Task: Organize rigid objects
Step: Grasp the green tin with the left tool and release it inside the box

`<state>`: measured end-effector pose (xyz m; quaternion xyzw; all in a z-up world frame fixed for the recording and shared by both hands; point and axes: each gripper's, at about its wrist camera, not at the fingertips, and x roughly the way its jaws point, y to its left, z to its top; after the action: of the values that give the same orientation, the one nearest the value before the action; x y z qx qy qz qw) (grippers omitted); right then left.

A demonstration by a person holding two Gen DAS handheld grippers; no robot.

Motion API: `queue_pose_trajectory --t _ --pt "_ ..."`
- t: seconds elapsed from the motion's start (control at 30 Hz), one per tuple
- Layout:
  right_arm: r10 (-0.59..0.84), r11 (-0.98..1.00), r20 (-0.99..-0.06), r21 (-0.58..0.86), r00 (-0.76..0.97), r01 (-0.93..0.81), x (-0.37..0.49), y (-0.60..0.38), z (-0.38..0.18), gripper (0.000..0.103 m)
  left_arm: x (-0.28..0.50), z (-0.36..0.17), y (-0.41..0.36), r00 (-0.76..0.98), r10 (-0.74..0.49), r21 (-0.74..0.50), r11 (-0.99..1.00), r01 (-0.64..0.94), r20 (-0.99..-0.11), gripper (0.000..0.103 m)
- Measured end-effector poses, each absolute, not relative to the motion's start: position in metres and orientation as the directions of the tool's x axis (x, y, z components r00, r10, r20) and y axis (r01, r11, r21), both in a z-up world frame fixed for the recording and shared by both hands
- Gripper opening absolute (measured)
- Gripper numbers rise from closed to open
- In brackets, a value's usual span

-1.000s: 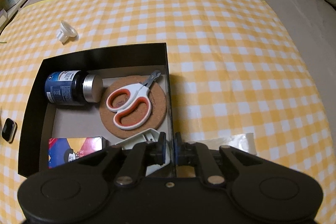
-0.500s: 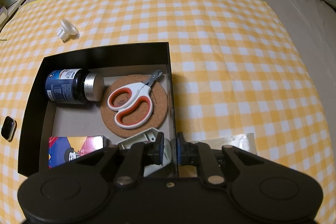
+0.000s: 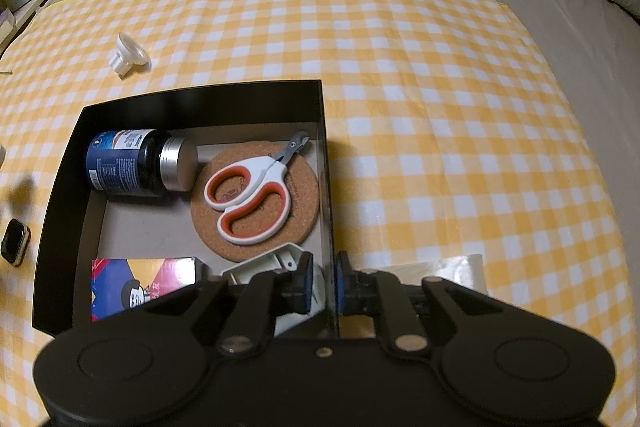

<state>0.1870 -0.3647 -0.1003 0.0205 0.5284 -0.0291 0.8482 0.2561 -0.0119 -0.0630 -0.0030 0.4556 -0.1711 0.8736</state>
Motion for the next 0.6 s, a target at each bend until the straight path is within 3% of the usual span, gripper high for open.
queue_pose_trajectory --t 0.3,0.6 --pt "-0.027 0.997 -0.897 0.005 0.441 0.071 0.187 -0.364 -0.100 0.011 0.232 -0.035 -0.085 0.480 -0.488 -0.247 0.841 0.481 -0.729 0.050" --pt "-0.056 0.998 -0.889 -0.040 0.455 0.045 0.184 -0.361 -0.098 0.008 0.229 -0.057 -0.150 0.394 -0.476 -0.194 0.796 0.574 -0.786 0.050"
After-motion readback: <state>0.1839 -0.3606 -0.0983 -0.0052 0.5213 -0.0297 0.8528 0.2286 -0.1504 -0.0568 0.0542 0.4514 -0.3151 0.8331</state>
